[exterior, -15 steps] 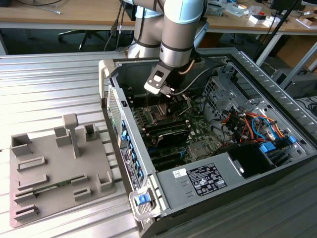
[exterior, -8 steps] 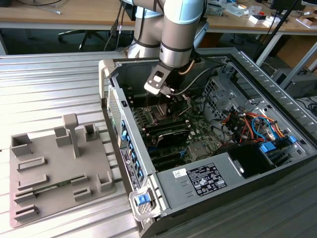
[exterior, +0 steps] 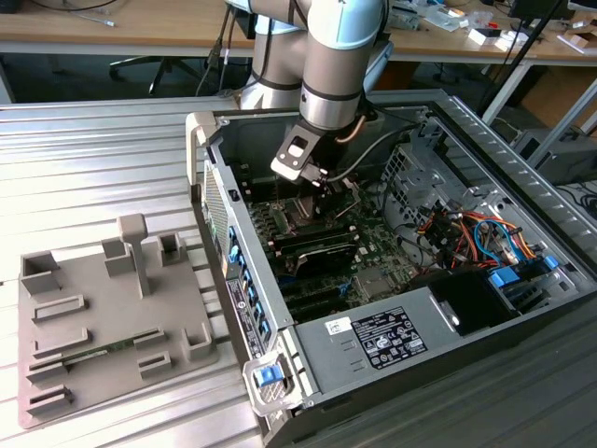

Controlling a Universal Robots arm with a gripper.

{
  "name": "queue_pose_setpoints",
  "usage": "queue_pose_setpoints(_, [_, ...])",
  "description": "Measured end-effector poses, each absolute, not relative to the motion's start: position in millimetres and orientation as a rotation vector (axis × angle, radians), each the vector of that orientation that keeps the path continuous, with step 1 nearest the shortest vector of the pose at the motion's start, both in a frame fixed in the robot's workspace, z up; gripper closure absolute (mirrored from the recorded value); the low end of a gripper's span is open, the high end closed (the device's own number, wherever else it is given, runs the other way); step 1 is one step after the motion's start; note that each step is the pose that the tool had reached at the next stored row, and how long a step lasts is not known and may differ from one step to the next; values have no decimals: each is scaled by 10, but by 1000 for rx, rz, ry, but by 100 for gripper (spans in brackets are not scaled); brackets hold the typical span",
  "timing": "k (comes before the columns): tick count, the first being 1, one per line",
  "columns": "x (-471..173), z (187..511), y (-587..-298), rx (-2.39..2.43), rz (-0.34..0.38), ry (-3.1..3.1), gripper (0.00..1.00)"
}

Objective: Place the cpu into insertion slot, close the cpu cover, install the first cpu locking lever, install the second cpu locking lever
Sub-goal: 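Place the cpu into insertion slot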

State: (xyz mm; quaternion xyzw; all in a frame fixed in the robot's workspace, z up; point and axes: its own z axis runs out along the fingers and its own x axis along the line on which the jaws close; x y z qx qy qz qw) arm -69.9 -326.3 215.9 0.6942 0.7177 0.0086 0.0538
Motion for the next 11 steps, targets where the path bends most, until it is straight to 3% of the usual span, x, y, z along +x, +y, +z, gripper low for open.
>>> queue_pose_setpoints(11, [-699, 2142, -3263, 2109, 26, 2181, 45])
